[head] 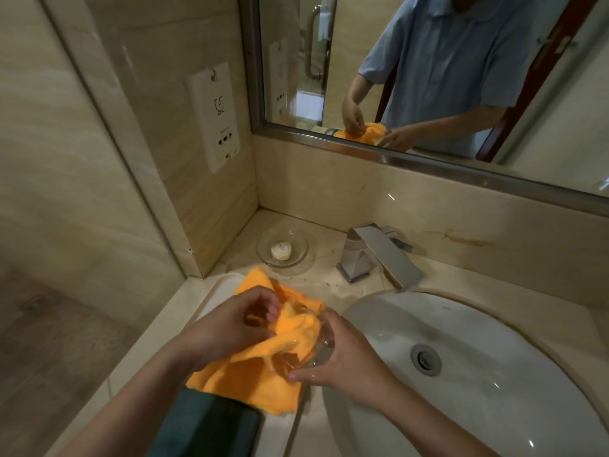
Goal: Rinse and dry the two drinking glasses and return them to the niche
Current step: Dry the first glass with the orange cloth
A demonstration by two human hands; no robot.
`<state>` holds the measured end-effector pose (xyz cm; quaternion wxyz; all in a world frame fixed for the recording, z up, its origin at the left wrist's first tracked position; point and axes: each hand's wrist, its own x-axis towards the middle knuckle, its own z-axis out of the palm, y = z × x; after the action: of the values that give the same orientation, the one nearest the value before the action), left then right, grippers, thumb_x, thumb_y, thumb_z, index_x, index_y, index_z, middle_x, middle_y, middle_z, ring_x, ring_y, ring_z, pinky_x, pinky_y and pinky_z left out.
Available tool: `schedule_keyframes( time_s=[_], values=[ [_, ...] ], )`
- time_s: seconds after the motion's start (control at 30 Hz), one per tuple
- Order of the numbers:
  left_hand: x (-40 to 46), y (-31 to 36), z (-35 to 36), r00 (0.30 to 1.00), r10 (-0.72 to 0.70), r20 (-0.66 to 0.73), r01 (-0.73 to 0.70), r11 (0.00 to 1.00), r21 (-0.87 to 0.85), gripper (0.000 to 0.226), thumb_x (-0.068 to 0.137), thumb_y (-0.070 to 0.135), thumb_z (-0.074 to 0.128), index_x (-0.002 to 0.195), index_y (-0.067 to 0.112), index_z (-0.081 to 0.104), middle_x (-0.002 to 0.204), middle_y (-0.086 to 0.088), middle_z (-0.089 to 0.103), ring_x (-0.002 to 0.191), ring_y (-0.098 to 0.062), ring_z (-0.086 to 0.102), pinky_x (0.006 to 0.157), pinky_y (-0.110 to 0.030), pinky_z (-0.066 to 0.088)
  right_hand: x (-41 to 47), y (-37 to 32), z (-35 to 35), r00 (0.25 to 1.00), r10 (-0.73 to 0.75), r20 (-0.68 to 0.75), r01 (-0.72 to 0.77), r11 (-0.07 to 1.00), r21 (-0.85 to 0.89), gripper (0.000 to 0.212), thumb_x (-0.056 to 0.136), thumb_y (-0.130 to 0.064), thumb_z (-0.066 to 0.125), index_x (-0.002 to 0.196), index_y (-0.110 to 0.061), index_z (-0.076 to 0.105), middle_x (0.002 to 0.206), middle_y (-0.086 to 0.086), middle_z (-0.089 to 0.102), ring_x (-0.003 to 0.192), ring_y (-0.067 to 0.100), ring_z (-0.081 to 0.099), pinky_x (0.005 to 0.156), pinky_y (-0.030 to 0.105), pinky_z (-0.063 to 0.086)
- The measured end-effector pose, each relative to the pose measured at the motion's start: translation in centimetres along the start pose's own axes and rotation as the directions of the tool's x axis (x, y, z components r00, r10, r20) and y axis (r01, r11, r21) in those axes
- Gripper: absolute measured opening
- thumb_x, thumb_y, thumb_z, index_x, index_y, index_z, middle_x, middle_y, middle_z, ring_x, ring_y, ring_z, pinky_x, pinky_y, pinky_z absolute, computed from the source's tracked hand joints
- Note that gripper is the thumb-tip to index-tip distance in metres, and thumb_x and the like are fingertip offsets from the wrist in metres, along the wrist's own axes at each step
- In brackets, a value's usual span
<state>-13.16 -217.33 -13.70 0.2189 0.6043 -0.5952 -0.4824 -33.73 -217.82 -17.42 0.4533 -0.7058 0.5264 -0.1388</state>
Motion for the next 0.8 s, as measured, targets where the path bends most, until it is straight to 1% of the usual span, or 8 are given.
schedule_keyframes(
  time_s=[0.1, 0.17, 0.23, 0.43, 0.53, 0.6, 0.7, 0.8],
  values=[
    [0.4, -0.9, -0.1, 0.999, -0.037, -0.008, 0.037, 0.918, 0.395, 0.062, 0.078, 0.041, 0.068, 0.129, 0.039, 0.033, 0.122, 0.02, 0.028, 0.114, -0.002, 0.032, 0.097, -0.021, 0.032, 0.0, 0.2, 0.2, 1.0, 0.008, 0.026, -0.006, 0.999, -0.052, 0.101, 0.05, -0.055, 0.082, 0.135, -0.032, 0.033, 0.131, -0.011, 0.043, 0.123, 0.007, 0.041, 0.103, 0.034, 0.041],
    [0.4, -1.1, -0.1, 0.994, -0.096, 0.057, 0.064, 0.908, 0.415, 0.053, 0.085, 0.048, 0.056, 0.132, 0.033, 0.037, 0.124, 0.018, 0.033, 0.114, -0.002, 0.036, 0.094, -0.019, 0.031, 0.1, 0.2, 0.3, 1.0, 0.014, 0.001, -0.014, 1.0, -0.003, 0.102, 0.044, -0.06, 0.081, 0.132, -0.033, 0.036, 0.13, -0.011, 0.046, 0.121, 0.008, 0.045, 0.102, 0.036, 0.043],
    [0.4, -1.1, 0.1, 0.996, -0.079, 0.046, 0.056, 0.924, 0.379, 0.034, 0.089, 0.045, 0.051, 0.119, 0.029, 0.053, 0.115, 0.015, 0.053, 0.104, -0.003, 0.051, 0.083, -0.015, 0.039, 0.3, -0.1, 0.3, 1.0, 0.019, -0.017, -0.019, 1.0, -0.006, 0.101, 0.044, -0.06, 0.08, 0.132, -0.033, 0.037, 0.13, -0.011, 0.046, 0.121, 0.01, 0.046, 0.101, 0.038, 0.044],
    [0.6, -0.4, 0.6, 0.968, 0.214, -0.129, -0.132, 0.877, 0.461, 0.02, 0.082, 0.032, 0.066, 0.099, 0.022, 0.066, 0.091, 0.013, 0.058, 0.081, 0.0, 0.054, 0.07, -0.007, 0.039, 0.8, -1.1, 0.0, 0.999, 0.046, -0.01, -0.047, 0.995, -0.092, 0.097, 0.055, -0.052, 0.082, 0.136, -0.03, 0.033, 0.136, -0.005, 0.043, 0.126, 0.015, 0.043, 0.102, 0.035, 0.042],
    [0.7, -0.2, 0.7, 0.958, 0.286, -0.005, -0.255, 0.862, 0.437, 0.017, 0.082, 0.023, 0.067, 0.099, 0.023, 0.069, 0.092, 0.018, 0.06, 0.082, 0.008, 0.055, 0.073, -0.002, 0.038, 1.2, -1.5, 0.2, 0.999, 0.038, 0.006, -0.036, 0.98, -0.197, 0.096, 0.055, -0.053, 0.081, 0.135, -0.026, 0.035, 0.134, -0.002, 0.045, 0.125, 0.016, 0.043, 0.101, 0.034, 0.043],
    [0.7, -0.4, 0.2, 0.963, 0.257, 0.088, -0.271, 0.909, 0.316, 0.016, 0.087, 0.02, 0.062, 0.1, 0.024, 0.069, 0.1, 0.02, 0.064, 0.094, 0.009, 0.057, 0.084, -0.009, 0.044, 1.5, -1.8, 0.2, 0.999, 0.041, 0.028, -0.035, 0.98, -0.194, 0.095, 0.053, -0.053, 0.082, 0.133, -0.026, 0.038, 0.131, -0.003, 0.048, 0.122, 0.015, 0.046, 0.098, 0.033, 0.045],
    [-0.1, -0.3, -1.3, 0.961, 0.047, 0.273, -0.062, 0.997, 0.047, 0.033, 0.087, 0.033, 0.052, 0.119, 0.038, 0.059, 0.126, 0.021, 0.056, 0.114, 0.004, 0.051, 0.099, -0.02, 0.04, 1.7, -2.0, -0.3, 0.995, 0.076, 0.066, -0.07, 0.994, -0.088, 0.094, 0.052, -0.051, 0.084, 0.133, -0.026, 0.04, 0.129, -0.006, 0.052, 0.118, 0.013, 0.05, 0.094, 0.03, 0.048],
    [-0.9, -0.5, -2.7, 0.878, -0.044, 0.477, 0.022, 0.998, 0.052, 0.05, 0.089, 0.026, 0.056, 0.127, 0.051, 0.037, 0.132, 0.029, 0.041, 0.119, 0.005, 0.042, 0.098, -0.018, 0.037, 2.0, -1.7, -0.8, 0.98, 0.12, 0.16, -0.125, 0.992, 0.024, 0.093, 0.05, -0.054, 0.083, 0.125, -0.034, 0.032, 0.129, -0.005, 0.05, 0.114, 0.013, 0.052, 0.092, 0.032, 0.051]
  ],
)
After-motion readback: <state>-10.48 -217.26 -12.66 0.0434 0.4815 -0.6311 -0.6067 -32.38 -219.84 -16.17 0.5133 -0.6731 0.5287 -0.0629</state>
